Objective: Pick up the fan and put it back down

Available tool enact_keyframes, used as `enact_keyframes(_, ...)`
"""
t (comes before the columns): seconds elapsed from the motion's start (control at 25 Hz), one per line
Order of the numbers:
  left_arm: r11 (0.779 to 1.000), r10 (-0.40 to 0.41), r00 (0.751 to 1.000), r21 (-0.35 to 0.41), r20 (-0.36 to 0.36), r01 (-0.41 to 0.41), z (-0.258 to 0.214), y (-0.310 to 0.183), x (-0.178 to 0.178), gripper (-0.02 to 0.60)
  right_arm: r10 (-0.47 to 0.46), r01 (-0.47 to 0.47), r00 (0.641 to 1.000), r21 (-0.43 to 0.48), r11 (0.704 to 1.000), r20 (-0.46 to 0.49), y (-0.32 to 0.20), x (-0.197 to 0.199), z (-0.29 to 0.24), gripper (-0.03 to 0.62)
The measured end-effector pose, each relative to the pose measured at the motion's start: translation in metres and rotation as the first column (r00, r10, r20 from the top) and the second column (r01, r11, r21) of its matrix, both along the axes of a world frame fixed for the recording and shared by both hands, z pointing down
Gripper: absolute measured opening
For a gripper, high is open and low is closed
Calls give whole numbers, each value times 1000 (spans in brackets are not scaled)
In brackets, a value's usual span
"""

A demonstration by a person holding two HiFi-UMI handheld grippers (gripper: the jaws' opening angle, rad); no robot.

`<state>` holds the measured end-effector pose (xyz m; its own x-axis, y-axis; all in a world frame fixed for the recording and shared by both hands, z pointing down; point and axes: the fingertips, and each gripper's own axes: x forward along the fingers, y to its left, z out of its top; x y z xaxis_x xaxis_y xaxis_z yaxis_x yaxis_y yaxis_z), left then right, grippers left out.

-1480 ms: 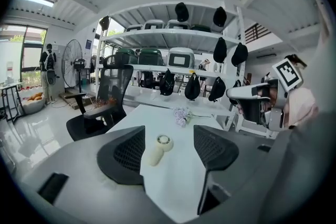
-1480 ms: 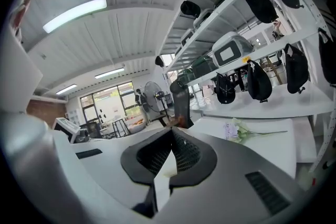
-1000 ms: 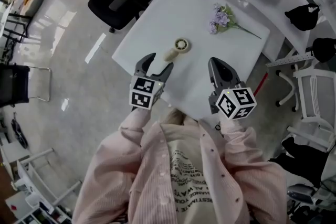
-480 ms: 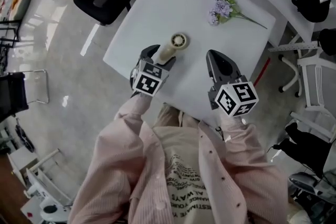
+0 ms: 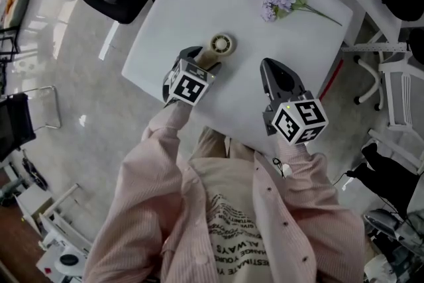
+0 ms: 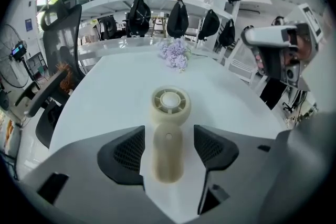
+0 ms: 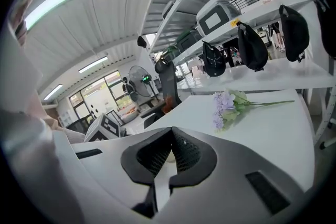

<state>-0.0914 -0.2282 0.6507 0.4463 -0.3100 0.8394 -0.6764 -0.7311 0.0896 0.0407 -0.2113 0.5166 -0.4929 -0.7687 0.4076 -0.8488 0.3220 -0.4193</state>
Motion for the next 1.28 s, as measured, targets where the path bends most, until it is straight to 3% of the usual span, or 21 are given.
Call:
enact_keyframes(0.92,999,-12,997,-51,79,16,25,0,8,264,34,-35,999,-63,997,-7,12,10,26,-2)
enact_keyframes(1.28,998,-25,998,-56,62,28,25,-1,8,190,36,-36,999,-93,995,1,27,5,33,-2)
